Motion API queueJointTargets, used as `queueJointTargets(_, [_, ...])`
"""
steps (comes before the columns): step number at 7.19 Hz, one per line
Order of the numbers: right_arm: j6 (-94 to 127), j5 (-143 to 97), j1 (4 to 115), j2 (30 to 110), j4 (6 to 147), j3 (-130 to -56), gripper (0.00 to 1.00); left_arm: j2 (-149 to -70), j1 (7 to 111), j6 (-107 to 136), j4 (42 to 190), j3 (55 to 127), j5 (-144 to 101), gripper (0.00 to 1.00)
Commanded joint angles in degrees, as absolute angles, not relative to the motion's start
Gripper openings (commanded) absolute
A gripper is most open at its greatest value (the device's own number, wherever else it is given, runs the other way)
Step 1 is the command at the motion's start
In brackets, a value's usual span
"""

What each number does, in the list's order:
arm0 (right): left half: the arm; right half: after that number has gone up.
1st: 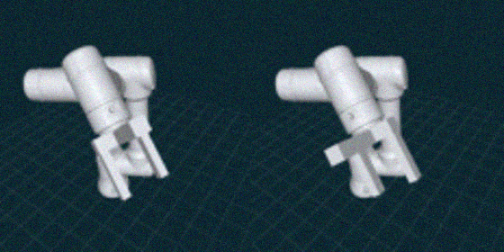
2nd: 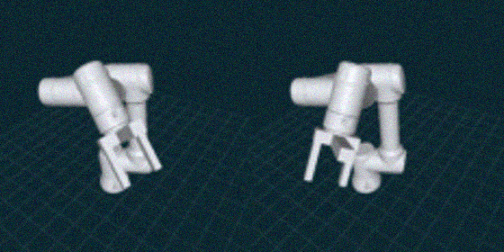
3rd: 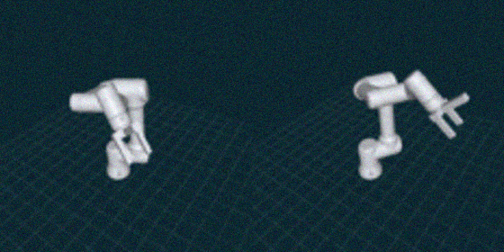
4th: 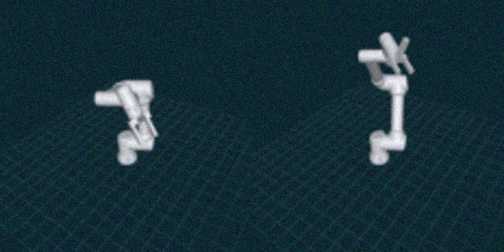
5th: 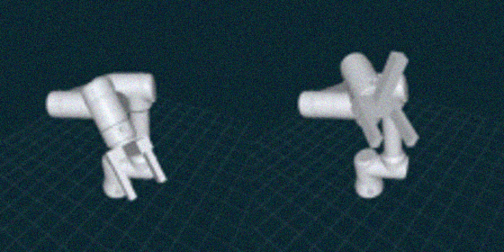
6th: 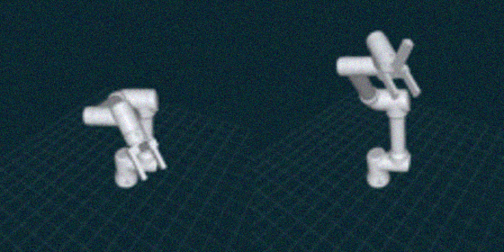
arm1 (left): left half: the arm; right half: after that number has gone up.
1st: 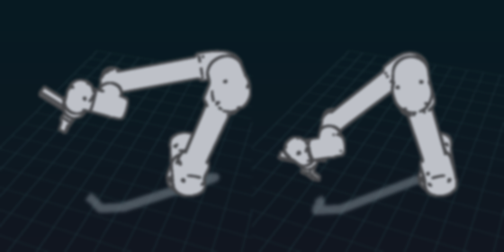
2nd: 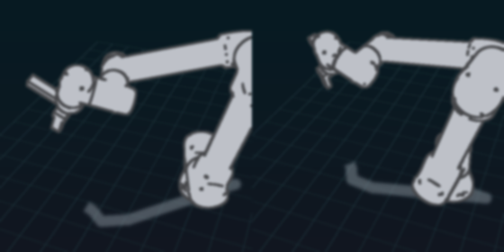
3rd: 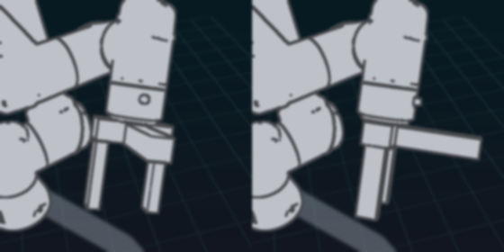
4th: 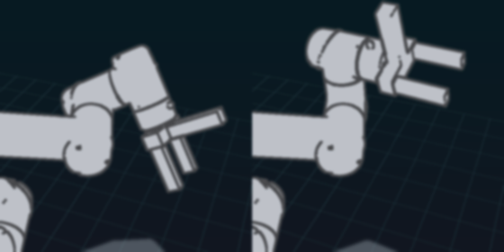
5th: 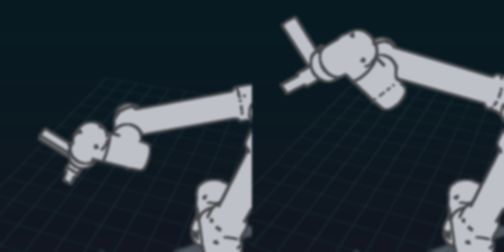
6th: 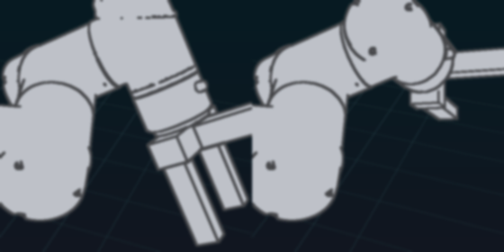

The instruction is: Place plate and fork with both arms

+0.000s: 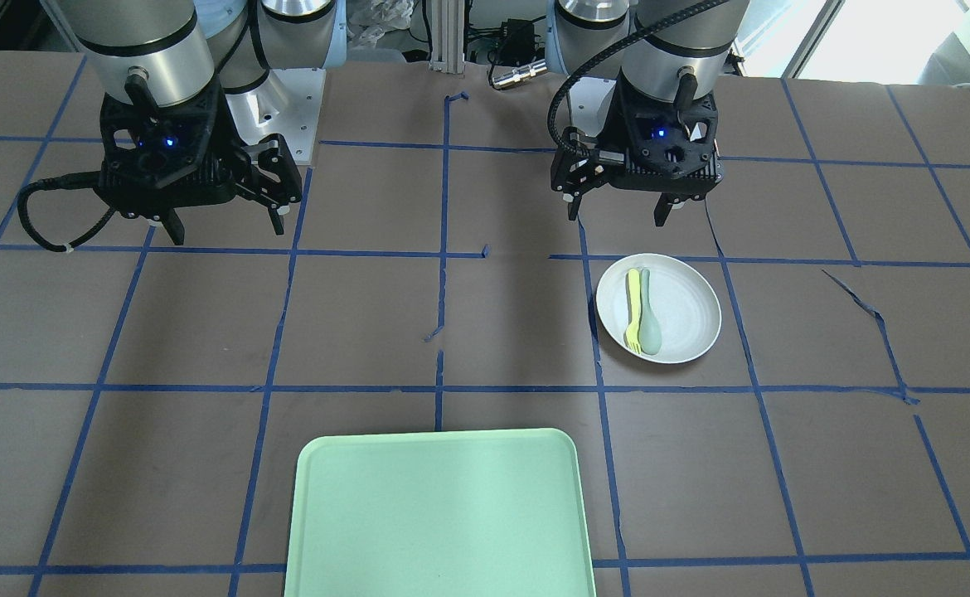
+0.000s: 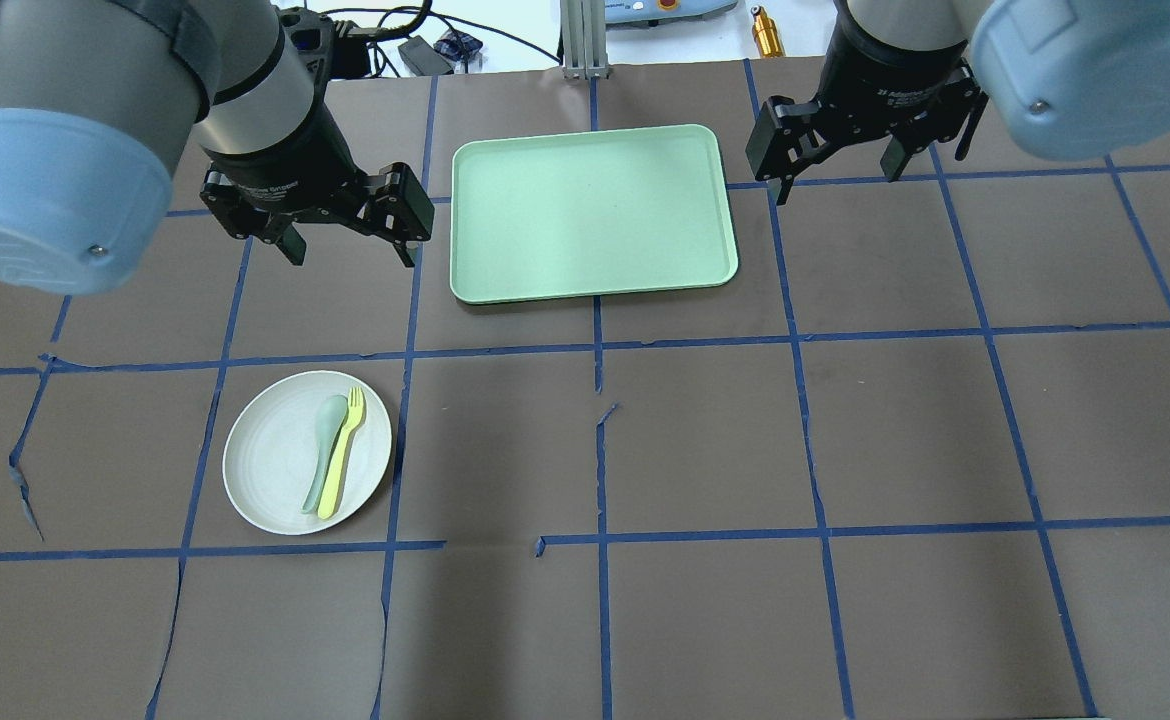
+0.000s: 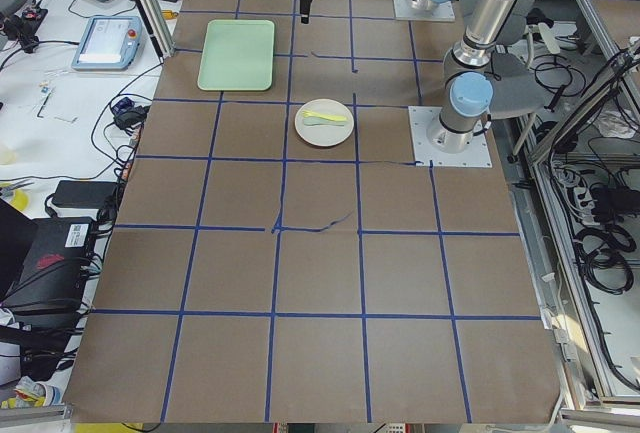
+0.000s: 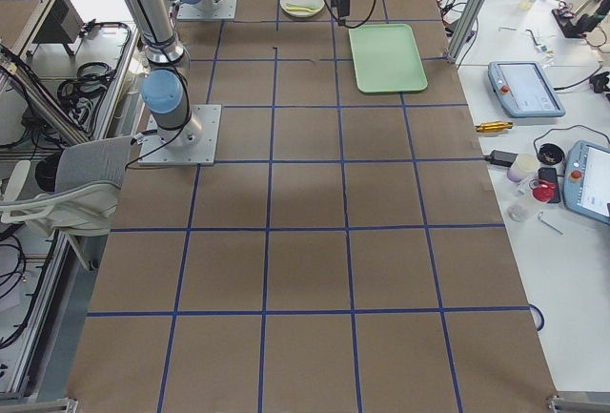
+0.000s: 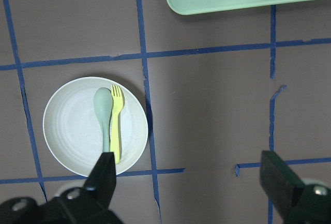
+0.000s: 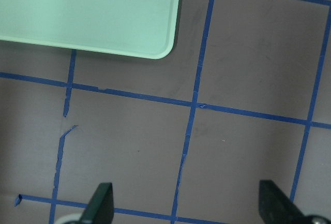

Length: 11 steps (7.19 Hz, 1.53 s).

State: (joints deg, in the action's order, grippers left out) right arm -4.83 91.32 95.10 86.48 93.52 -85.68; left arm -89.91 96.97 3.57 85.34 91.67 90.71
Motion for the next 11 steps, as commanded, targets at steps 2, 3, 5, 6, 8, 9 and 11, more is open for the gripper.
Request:
queueJointTargets(2, [-4.83,91.32,95.10,86.48,93.52,-85.96,1.00,-90.00,96.86,3.60,85.25,91.67,90.62,1.00])
queueJointTargets(3, [-4.83,91.32,95.10,86.48,93.52,-85.96,1.00,-90.52,96.07,2.82,85.43,92.02,91.14,1.00])
queueJointTargets(5, [-4.83,91.32,95.10,86.48,93.52,-86.04,1.00,-90.09,85.92,-5.48,84.64,99.27,91.05,1.00])
queueJointTargets(6, [-4.75,91.06,95.10,86.48,93.52,-86.13,1.00,-90.44,81.52,-10.58,81.16,103.06,91.23,0.99])
queueJointTargets(8, [-4.83,91.32,95.10,86.48,93.52,-86.13,1.00,-91.05,71.85,-21.06,69.24,114.81,91.06,0.94])
queueJointTargets(9, [-4.75,91.32,95.10,86.40,93.52,-86.13,1.00,-92.36,68.24,-25.27,56.99,122.70,90.97,0.94])
queueJointTargets(11, [-4.83,91.41,95.10,86.40,93.52,-86.13,1.00,-96.05,64.69,-26.19,47.47,128.84,90.70,0.90])
